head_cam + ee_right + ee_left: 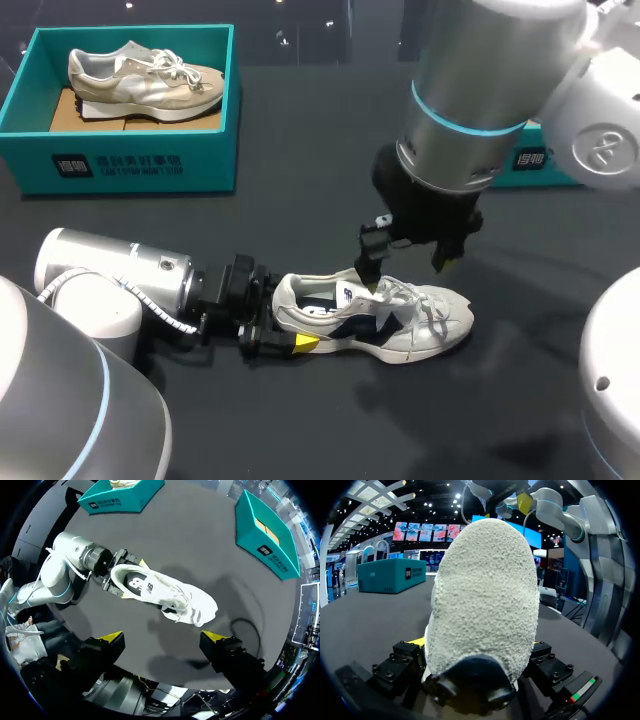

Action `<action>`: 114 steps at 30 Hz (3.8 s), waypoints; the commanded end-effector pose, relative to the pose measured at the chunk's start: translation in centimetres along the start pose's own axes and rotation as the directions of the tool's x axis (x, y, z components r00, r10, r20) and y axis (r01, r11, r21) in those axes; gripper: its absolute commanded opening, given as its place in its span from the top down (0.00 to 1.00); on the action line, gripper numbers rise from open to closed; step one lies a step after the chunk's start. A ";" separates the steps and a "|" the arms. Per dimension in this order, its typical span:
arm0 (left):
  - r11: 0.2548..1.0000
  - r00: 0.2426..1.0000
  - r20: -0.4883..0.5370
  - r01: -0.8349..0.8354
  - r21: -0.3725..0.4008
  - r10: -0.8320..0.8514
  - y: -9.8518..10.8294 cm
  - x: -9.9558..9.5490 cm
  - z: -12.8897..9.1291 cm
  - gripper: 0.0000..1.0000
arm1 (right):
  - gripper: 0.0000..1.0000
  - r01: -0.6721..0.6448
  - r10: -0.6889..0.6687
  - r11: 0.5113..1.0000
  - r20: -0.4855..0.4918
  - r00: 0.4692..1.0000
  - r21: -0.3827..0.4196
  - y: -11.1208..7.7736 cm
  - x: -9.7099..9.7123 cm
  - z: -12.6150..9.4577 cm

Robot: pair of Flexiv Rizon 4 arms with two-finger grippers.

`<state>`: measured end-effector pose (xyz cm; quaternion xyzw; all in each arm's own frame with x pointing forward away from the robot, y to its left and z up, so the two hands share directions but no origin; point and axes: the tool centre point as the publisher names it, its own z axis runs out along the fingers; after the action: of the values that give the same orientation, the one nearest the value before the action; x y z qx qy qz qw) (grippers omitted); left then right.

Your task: Take the shoe out of the shoebox, open the shoe tongue, remove and reinsert the insole, then place the shoe into the shoebox

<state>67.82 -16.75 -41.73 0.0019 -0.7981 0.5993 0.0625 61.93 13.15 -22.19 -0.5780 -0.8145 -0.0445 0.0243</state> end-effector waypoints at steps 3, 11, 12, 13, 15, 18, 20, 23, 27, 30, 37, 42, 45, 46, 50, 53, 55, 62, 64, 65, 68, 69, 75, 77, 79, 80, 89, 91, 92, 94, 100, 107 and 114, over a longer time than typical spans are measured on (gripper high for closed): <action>1.000 1.000 0.001 0.000 -0.001 0.000 0.0 0.0 0.3 1.00 | 0.00 -0.159 0.130 0.980 0.223 0.966 0.117 2.8 3.9 1.8; 1.000 1.000 0.001 0.000 -0.001 0.000 0.0 0.0 0.3 1.00 | 0.00 -0.223 0.188 0.970 0.283 0.941 0.094 3.7 5.5 3.5; 1.000 1.000 0.001 0.000 -0.001 0.000 0.0 0.0 0.3 1.00 | 0.00 -0.233 0.198 0.969 0.296 0.935 0.088 3.7 5.7 3.7; 1.000 1.000 0.001 0.000 -0.001 0.000 0.0 0.0 0.3 1.00 | 0.00 -0.238 0.201 0.968 0.311 0.929 0.085 3.7 5.8 3.9; 1.000 1.000 0.001 0.000 -0.001 0.000 0.0 0.0 0.3 1.00 | 0.00 -0.241 0.212 0.969 0.309 0.927 0.056 3.7 6.0 4.1; 1.000 1.000 0.001 0.000 -0.001 0.000 0.0 0.0 0.3 1.00 | 0.00 -0.244 0.228 0.970 0.326 0.917 0.008 3.6 6.1 4.5; 1.000 1.000 0.001 0.000 -0.001 0.000 0.0 0.0 0.3 1.00 | 0.00 -0.274 0.260 0.962 0.307 0.915 0.002 3.2 5.9 4.6; 1.000 1.000 0.001 0.000 -0.001 0.000 0.0 0.0 0.3 1.00 | 0.00 -0.274 0.260 0.962 0.307 0.915 0.002 3.2 5.9 4.6; 1.000 1.000 0.001 0.000 -0.001 0.000 0.0 0.0 0.3 1.00 | 0.00 -0.274 0.260 0.962 0.307 0.915 0.002 3.2 5.9 4.6; 1.000 1.000 0.001 0.000 -0.001 0.000 0.0 0.0 0.3 1.00 | 0.00 -0.290 0.272 0.957 0.321 0.907 0.008 3.5 5.6 4.6; 1.000 1.000 0.001 0.000 -0.001 0.000 0.0 0.0 0.3 1.00 | 0.00 -0.312 0.303 0.949 0.378 0.875 -0.040 4.9 3.5 5.5; 1.000 1.000 0.001 0.000 -0.001 0.000 0.0 0.0 0.3 1.00 | 0.00 -0.351 0.346 0.934 0.407 0.845 -0.065 5.1 2.8 7.0; 1.000 1.000 0.001 0.000 -0.001 0.000 0.0 0.0 0.3 1.00 | 0.00 -0.371 0.363 0.926 0.419 0.832 -0.065 5.3 2.6 7.7; 1.000 1.000 0.001 0.000 -0.001 0.000 0.0 0.0 0.3 1.00 | 0.00 -0.376 0.366 0.925 0.416 0.833 -0.061 5.3 2.6 7.9; 1.000 1.000 0.001 0.000 -0.001 0.000 0.0 0.0 0.3 1.00 | 0.00 -0.391 0.380 0.918 0.442 0.813 -0.070 5.2 2.9 8.1; 1.000 1.000 0.001 0.000 -0.001 0.000 0.0 0.0 0.3 1.00 | 0.00 -0.397 0.385 0.915 0.445 0.809 -0.070 5.2 2.8 8.7; 1.000 1.000 0.001 0.000 -0.001 0.000 0.0 0.0 0.3 1.00 | 0.00 -0.397 0.388 0.914 0.451 0.804 -0.078 5.1 2.9 9.0; 1.000 1.000 0.001 0.000 -0.001 0.000 0.0 0.0 0.3 1.00 | 0.00 -0.410 0.406 0.906 0.504 0.762 -0.111 4.9 3.2 9.9; 1.000 1.000 0.001 0.000 -0.001 0.000 0.0 0.0 0.3 1.00 | 0.00 -0.410 0.412 0.904 0.521 0.748 -0.126 4.9 3.4 10.1; 1.000 1.000 0.001 0.000 -0.001 0.000 0.0 0.0 0.3 1.00 | 0.00 -0.412 0.412 0.903 0.529 0.742 -0.126 4.9 3.5 10.2; 1.000 1.000 0.001 0.000 -0.001 0.000 0.0 0.0 0.3 1.00 | 0.00 -0.416 0.421 0.898 0.552 0.720 -0.141 4.9 3.8 10.4; 1.000 1.000 0.001 0.000 -0.001 0.000 0.0 0.0 0.3 1.00 | 0.00 -0.414 0.421 0.898 0.556 0.717 -0.146 5.0 3.8 10.5; 1.000 1.000 0.001 0.000 -0.001 0.000 0.0 0.0 0.3 1.00 | 0.00 -0.426 0.444 0.888 0.573 0.689 -0.176 4.9 3.7 11.0; 1.000 1.000 0.001 0.000 -0.001 0.000 0.0 0.0 0.3 1.00 | 0.00 -0.430 0.453 0.883 0.577 0.679 -0.187 4.8 3.6 11.1; 1.000 1.000 0.001 0.000 -0.001 0.000 0.0 0.0 0.3 1.00 | 0.00 -0.430 0.458 0.881 0.581 0.673 -0.197 4.9 3.4 11.2; 1.000 1.000 0.001 0.000 -0.001 0.000 0.0 0.0 0.3 1.00 | 0.00 -0.433 0.462 0.879 0.584 0.667 -0.200 4.9 3.3 11.3; 1.000 1.000 0.001 0.000 -0.001 0.000 0.0 0.0 0.3 1.00 | 0.00 -0.438 0.485 0.868 0.592 0.644 -0.234 5.2 2.2 11.8; 1.000 1.000 0.001 0.000 -0.001 0.000 0.0 0.0 0.3 1.00 | 0.00 -0.442 0.493 0.864 0.590 0.639 -0.243 5.3 2.0 12.0; 1.000 1.000 0.001 0.000 -0.001 0.000 0.0 0.0 0.3 1.00 | 0.00 -0.443 0.494 0.863 0.590 0.638 -0.244 5.3 2.0 12.1; 1.000 1.000 0.001 0.000 -0.001 0.000 0.0 0.0 0.3 1.00 | 0.00 -0.446 0.498 0.861 0.590 0.636 -0.245 5.4 1.7 12.4; 1.000 1.000 0.001 0.000 -0.001 0.000 0.0 0.0 0.3 1.00 | 0.00 -0.467 0.517 0.848 0.585 0.625 -0.250 5.3 0.8 12.8; 1.000 1.000 0.001 0.000 -0.001 0.000 0.0 0.0 0.3 1.00 | 0.13 -0.486 0.538 0.835 0.572 0.619 -0.259 5.1 0.0 12.9; 1.000 1.000 0.001 0.000 -0.001 0.000 0.0 0.0 0.3 1.00 | 0.53 -0.499 0.554 0.824 0.566 0.611 -0.268 4.7 -0.4 12.3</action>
<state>67.82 -16.77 -41.73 0.0018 -0.7980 0.5994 0.0625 67.36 15.98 -34.58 -0.6278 -0.7236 0.1838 -0.2200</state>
